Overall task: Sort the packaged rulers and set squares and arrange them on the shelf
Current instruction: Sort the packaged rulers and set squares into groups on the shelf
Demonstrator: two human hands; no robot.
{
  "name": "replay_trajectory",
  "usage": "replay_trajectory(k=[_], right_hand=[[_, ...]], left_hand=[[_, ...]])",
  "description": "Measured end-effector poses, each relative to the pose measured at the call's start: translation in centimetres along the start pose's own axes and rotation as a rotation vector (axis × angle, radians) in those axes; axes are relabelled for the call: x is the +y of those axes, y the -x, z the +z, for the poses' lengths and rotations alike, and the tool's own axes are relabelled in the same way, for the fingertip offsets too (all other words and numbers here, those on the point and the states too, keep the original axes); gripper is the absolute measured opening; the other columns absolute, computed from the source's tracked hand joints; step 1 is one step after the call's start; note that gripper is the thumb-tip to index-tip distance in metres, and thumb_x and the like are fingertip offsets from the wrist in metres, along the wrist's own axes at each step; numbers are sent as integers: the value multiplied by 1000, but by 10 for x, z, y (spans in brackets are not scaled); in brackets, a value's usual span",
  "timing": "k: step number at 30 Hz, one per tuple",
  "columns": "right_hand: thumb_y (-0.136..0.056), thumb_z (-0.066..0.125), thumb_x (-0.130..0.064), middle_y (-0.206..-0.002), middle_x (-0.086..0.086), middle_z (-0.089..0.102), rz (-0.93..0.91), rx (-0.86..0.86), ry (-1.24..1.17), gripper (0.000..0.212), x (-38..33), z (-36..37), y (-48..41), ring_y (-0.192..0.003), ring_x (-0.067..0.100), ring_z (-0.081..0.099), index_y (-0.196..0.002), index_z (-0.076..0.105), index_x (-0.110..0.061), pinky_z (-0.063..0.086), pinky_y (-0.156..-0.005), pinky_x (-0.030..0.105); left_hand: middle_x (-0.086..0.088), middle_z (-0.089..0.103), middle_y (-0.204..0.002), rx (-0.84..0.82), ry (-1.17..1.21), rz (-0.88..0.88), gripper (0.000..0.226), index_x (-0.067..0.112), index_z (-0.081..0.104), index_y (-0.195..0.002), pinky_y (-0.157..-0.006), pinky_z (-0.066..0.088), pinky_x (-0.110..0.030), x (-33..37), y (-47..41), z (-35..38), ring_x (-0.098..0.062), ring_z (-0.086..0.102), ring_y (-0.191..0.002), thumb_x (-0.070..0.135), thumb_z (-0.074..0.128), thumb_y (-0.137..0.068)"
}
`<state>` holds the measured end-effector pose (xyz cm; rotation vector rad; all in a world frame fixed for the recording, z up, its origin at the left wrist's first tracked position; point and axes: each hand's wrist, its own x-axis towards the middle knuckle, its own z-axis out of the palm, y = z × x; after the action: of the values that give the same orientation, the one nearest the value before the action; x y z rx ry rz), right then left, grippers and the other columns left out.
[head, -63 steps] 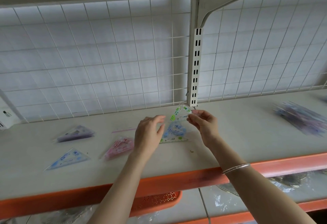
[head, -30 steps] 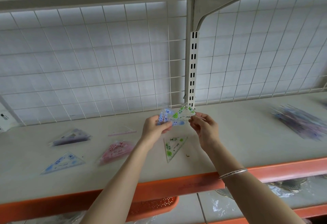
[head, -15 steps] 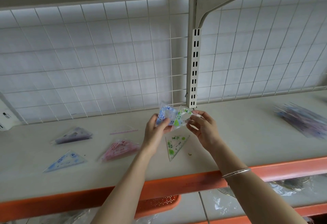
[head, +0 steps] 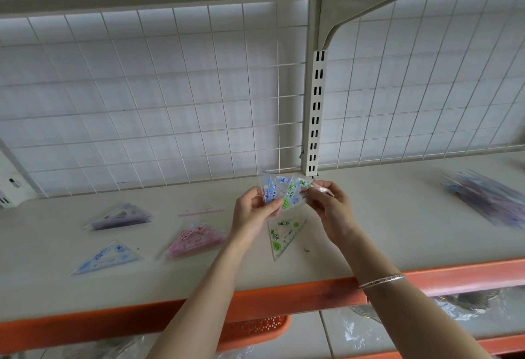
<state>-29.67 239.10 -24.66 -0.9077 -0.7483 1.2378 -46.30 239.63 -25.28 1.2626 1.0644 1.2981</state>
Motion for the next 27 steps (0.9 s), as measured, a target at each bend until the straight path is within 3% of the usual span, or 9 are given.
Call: replay_trajectory(k=[4,10,14,18,22,27], right_hand=[[-88,55,7,-76,14,69,24,-31,-67,14,-1,-1,0,-70,19,65,-84,56,-7,54,-70,24],[-88,51,9,-65,10,69,13,48,-150,19,-4,-1,2,-63,16,68,-80,51,-8,56,-65,23],[-90,50,8,-64,13,68,58,144,-263,21,-4,-5,0,-61,20,67,-77,48,-9,58,-65,27],[-90,51,8,-61,10,67,130,146,-280,21,-4,-5,0,-56,18,68,-76,49,-7,58,-57,27],[-89,52,9,-64,13,66,168,156,-304,20,-4,-5,-1,-55,20,67,-75,49,-5,56,-52,26],[-90,51,7,-68,13,66,151,107,-264,20,-5,-3,2,-58,19,67,-76,48,-8,57,-57,27]], left_hand=[[-15,69,-82,-5,12,-7,17,-9,60,-91,-67,55,-22,-1,-1,-2,-21,66,-71,-6,71,-78],[1,71,-73,-37,38,-50,10,7,68,-87,-74,56,-23,1,0,0,-11,66,-69,-1,69,-82],[-6,72,-87,39,208,-75,18,7,67,-98,-74,55,-21,2,-3,-4,-14,67,-80,-5,61,-87],[-9,74,-90,-40,339,-135,15,5,66,-98,-71,57,-26,8,-1,1,-21,71,-84,-3,56,-91],[-19,71,-103,-97,380,-158,27,5,63,-110,-84,58,-36,10,-1,1,-29,70,-94,-8,58,-87],[-15,72,-92,54,345,-71,26,3,62,-110,-71,57,-26,7,-2,-2,-21,71,-80,-6,61,-86]])
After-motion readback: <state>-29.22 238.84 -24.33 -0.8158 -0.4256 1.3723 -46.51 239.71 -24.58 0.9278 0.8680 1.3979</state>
